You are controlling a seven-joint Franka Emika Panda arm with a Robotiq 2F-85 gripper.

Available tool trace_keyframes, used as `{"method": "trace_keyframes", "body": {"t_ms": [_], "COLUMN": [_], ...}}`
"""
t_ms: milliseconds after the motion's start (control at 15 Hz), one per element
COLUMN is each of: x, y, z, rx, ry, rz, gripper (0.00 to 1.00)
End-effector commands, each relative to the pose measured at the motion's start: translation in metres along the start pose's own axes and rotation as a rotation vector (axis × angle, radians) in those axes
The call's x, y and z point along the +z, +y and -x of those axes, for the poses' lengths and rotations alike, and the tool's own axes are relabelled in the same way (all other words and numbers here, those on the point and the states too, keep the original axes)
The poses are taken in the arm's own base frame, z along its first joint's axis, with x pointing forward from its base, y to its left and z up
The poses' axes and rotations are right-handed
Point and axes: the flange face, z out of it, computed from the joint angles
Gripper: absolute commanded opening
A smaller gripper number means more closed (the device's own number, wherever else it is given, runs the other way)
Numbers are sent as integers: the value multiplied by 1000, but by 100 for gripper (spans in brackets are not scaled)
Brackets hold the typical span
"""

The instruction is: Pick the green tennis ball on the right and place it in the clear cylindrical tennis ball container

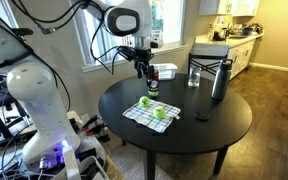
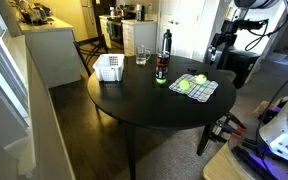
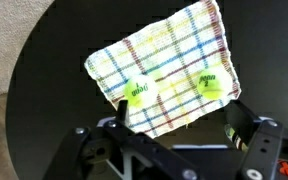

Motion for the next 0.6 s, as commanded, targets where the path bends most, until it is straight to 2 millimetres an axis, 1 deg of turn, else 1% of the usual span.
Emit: {"method": "trace_keyframes", "body": {"t_ms": [0, 267, 533], "x": [34, 72, 99], "y": [2, 11, 20], "z": [-22, -41, -57], "rx": [-39, -22, -18], "ry": [39, 25, 8], "rz": [-1, -14, -27], "gripper": [100, 100, 100]}}
